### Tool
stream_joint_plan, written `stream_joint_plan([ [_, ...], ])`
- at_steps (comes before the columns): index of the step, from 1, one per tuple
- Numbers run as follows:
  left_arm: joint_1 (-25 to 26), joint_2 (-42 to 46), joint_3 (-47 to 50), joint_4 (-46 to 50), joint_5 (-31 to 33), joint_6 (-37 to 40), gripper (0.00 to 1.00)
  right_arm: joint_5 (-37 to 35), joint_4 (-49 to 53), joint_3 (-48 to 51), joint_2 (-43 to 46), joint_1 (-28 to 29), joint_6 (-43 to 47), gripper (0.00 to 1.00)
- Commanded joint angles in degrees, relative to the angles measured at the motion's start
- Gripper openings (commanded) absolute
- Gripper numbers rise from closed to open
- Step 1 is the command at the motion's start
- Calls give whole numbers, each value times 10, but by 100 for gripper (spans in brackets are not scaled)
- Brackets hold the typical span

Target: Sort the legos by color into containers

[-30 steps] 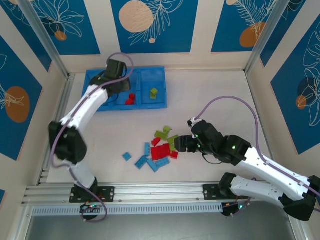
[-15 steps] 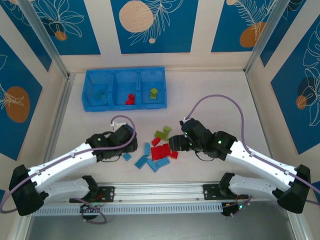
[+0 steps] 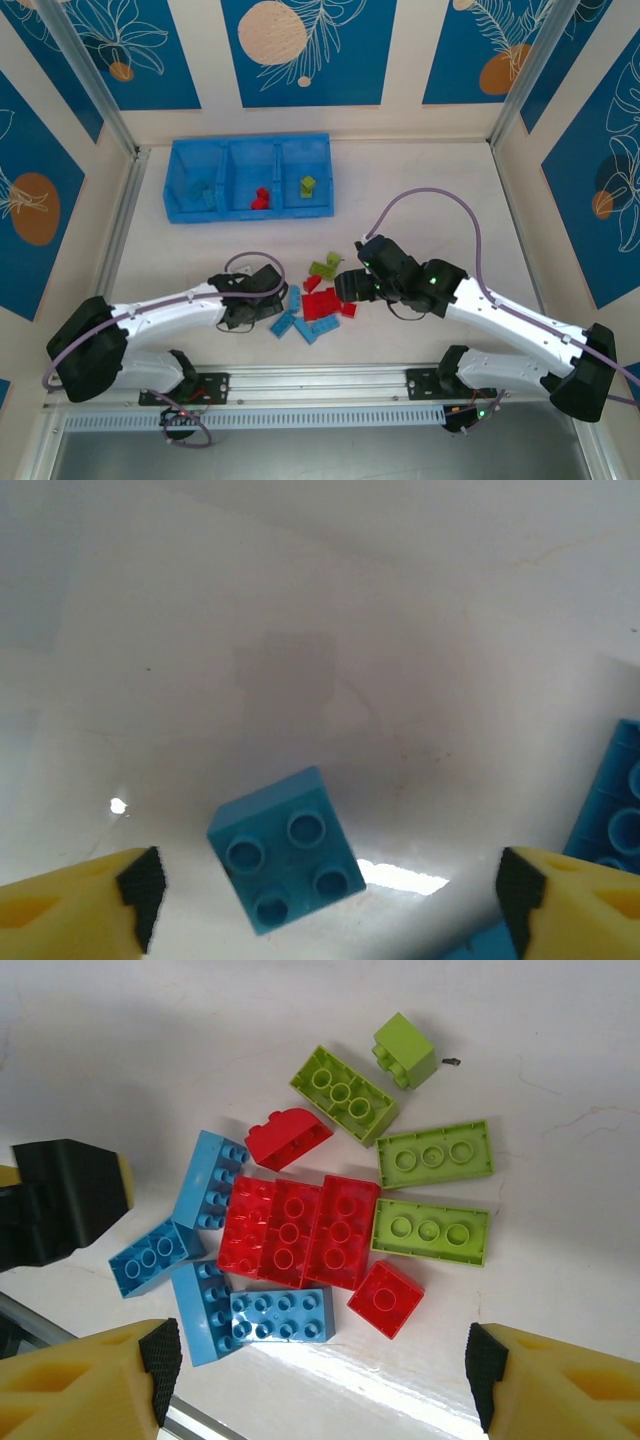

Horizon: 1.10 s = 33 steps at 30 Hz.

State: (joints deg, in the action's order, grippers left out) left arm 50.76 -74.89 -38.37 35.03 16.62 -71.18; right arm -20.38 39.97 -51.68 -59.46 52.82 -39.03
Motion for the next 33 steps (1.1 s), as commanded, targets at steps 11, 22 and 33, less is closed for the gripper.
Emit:
stream_joint_plan([
  [11, -25, -20, 52, -46, -42, -8, 44, 19, 11, -24, -8, -1, -6, 78],
  [22, -165, 125, -41, -37, 5, 163, 31, 11, 11, -51, -23, 21, -5, 78],
  [33, -425, -161, -339, -130, -118, 245, 33, -14, 51, -73, -10, 53, -17, 78],
])
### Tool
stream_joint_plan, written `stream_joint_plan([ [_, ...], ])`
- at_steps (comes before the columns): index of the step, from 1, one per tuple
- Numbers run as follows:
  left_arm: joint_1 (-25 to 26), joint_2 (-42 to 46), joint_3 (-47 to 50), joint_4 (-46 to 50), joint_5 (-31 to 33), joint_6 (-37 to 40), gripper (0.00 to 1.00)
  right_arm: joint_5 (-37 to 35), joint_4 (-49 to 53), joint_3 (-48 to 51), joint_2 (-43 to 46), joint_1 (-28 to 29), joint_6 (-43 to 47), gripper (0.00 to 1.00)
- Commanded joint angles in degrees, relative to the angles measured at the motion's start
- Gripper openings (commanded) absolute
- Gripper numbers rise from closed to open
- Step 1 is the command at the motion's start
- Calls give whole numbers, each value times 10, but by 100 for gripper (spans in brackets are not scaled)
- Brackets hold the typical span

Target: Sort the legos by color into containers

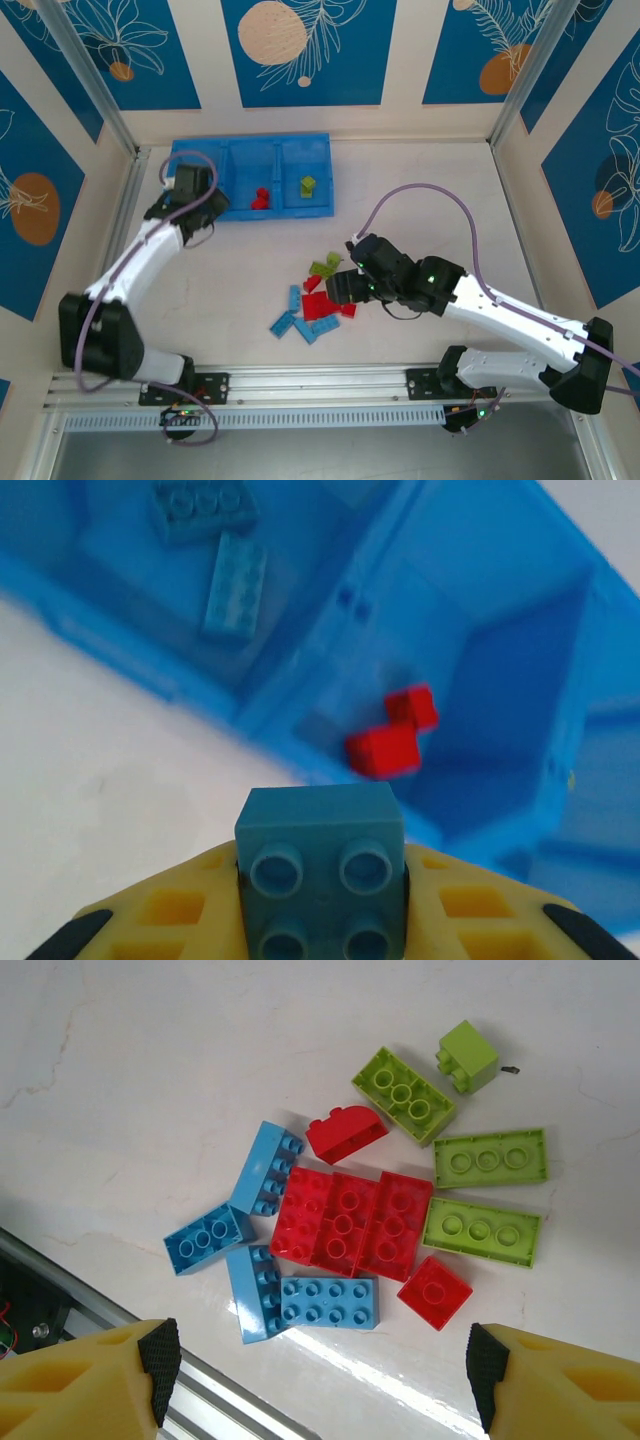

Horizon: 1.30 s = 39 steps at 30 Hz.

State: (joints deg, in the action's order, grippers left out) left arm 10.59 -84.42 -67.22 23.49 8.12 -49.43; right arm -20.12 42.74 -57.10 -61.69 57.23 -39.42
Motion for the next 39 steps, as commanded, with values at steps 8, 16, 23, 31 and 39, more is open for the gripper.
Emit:
stream_joint_plan([
  [8, -90, -245, -264, 32, -46, 49, 40, -38, 39, -6, 43, 26, -31, 78],
  [16, -119, -262, -309, 53, -89, 55, 63, -45, 37, -6, 44, 27, -28, 79],
  [23, -75, -103, -178, 39, -165, 78, 53, -73, 4, 12, 23, 19, -39, 83],
  [31, 195, 126, -77, 159, -82, 244, 52, -31, -52, 9, -93, -67, -24, 86],
  [39, 265, 201, -78, 298, -267, 464, 69, 27, -62, -92, -290, -151, -141, 89],
])
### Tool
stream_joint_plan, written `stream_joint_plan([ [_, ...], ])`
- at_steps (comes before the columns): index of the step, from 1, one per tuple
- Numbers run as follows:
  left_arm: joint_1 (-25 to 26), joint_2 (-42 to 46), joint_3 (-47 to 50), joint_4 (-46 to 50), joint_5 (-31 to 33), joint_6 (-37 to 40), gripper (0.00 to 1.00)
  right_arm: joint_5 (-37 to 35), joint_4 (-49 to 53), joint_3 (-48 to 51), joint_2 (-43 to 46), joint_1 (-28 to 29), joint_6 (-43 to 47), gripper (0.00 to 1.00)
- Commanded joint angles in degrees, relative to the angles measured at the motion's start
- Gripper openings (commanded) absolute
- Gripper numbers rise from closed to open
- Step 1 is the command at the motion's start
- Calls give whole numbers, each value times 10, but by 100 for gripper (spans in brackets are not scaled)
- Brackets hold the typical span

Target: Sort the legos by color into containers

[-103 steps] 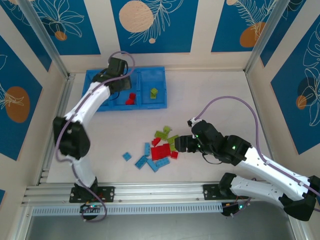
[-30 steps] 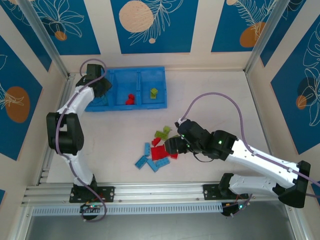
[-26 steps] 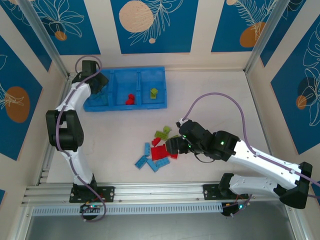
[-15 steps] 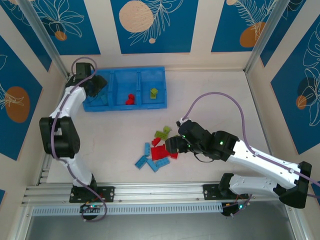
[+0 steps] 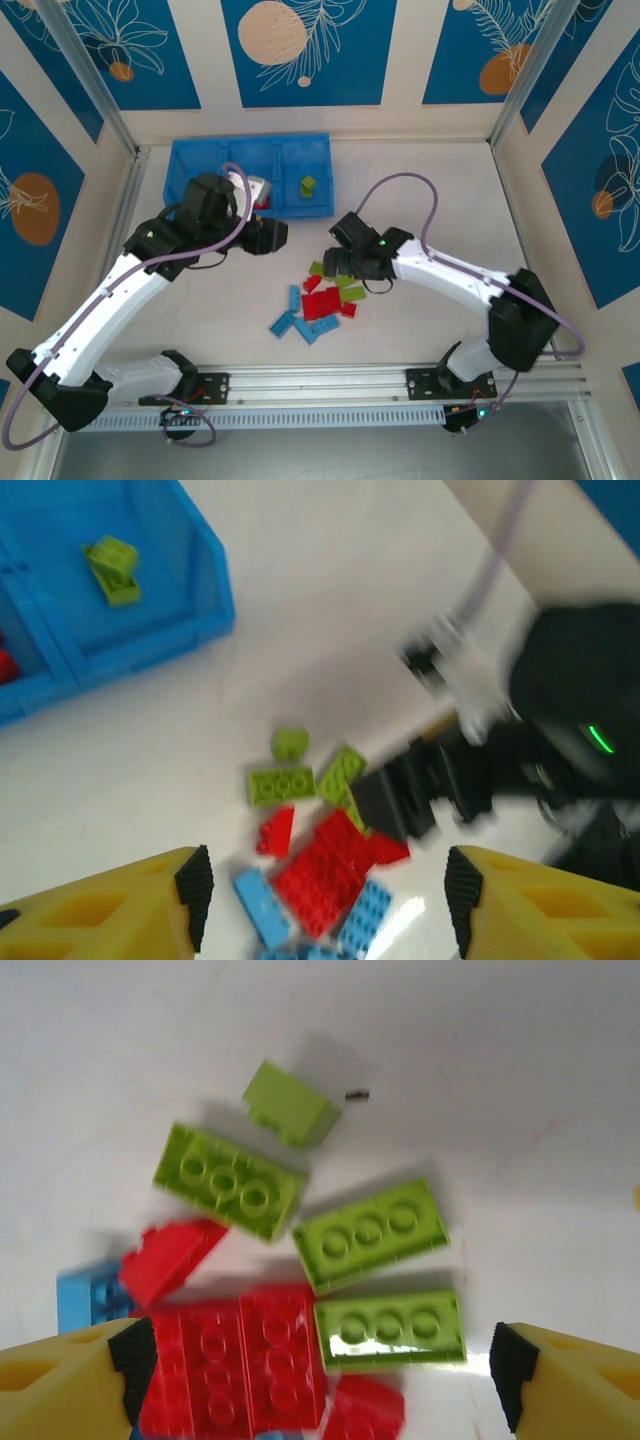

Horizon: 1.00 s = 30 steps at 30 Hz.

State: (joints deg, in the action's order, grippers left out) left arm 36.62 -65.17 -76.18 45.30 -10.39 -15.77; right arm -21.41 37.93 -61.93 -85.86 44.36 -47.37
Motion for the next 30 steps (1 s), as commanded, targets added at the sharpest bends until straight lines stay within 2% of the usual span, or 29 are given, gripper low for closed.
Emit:
stream_joint_plan([
  [1, 4, 14, 18, 85, -89, 157, 72, 44, -15, -56, -70, -27, -70, 88],
  [3, 5, 27, 42, 81, -94, 204, 78, 35, -3, -92, -118, -30, -80, 87],
  [6, 5, 35, 76, 61, -113, 234, 89, 16, 19, -131, -171, -35, -98, 84],
  [9, 5, 32, 94, 61, -142, 257, 97, 26, 21, -157, -220, -41, -98, 79],
  [11, 5, 32, 104, 58, -147, 259, 100, 24, 26, -176, -250, -41, -95, 73],
  [15, 5, 35, 117, 51, -138, 252, 100, 24, 15, -179, -273, -41, -105, 60],
  [18, 5, 36, 122, 47, -117, 247, 100, 21, 1, -160, -262, -42, -115, 48],
  [21, 5, 37, 122, 45, -111, 245, 100, -2, -3, -143, -224, -38, -112, 40],
  [25, 5, 44, 126, 37, -98, 241, 100, -66, -37, -107, -130, -12, -75, 37],
  [30, 3, 67, 136, 20, -33, 232, 100, -108, -185, -75, -47, 17, 60, 37],
])
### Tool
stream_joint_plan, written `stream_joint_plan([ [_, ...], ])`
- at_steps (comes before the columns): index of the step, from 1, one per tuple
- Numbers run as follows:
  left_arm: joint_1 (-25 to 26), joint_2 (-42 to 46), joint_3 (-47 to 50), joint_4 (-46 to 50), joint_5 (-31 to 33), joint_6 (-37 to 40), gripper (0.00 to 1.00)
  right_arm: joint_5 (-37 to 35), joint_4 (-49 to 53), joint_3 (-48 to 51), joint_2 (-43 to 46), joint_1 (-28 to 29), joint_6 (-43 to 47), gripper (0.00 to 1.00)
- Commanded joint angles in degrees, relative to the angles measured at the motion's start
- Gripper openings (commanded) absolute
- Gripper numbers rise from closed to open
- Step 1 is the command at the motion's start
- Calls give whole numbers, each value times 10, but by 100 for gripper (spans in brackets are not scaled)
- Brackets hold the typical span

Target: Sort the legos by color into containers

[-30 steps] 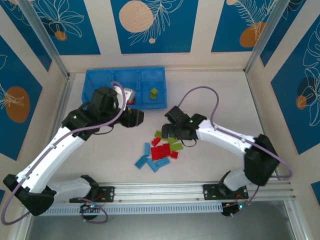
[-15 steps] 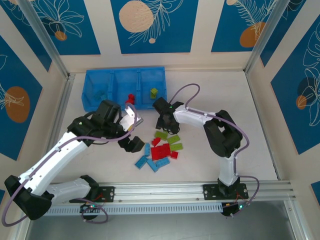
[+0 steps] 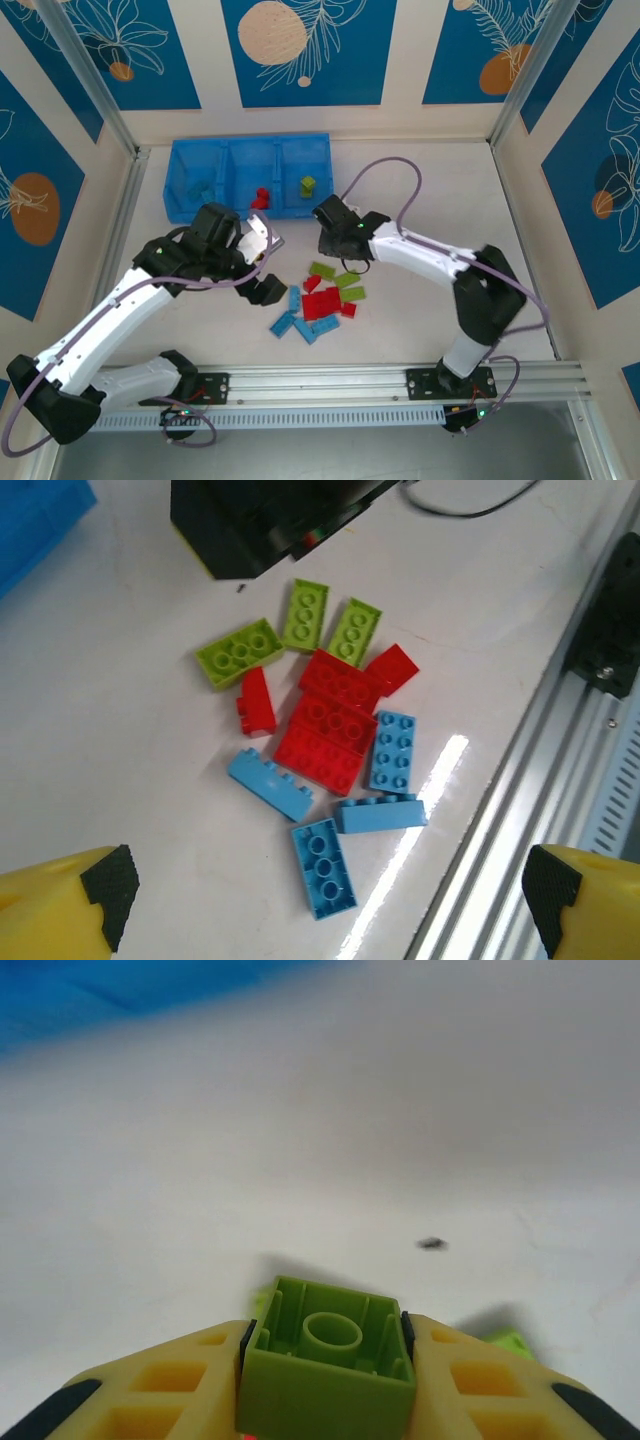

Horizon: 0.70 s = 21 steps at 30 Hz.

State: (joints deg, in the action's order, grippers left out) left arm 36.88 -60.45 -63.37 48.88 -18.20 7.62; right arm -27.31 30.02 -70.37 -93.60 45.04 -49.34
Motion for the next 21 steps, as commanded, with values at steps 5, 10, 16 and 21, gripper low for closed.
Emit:
stream_joint_plan([
  [5, -4, 33, 15, -23, 103, -8, 100, -43, -104, -117, -72, -33, 140, 37],
  [10, -4, 41, 22, -26, 144, -8, 100, -17, -34, -343, -253, -68, 191, 36],
  [16, -4, 38, 28, -28, 181, -8, 100, 45, 38, -568, -403, -96, 214, 49],
  [21, -4, 39, 31, -31, 188, -5, 100, 99, 83, -638, -396, -98, 282, 65],
])
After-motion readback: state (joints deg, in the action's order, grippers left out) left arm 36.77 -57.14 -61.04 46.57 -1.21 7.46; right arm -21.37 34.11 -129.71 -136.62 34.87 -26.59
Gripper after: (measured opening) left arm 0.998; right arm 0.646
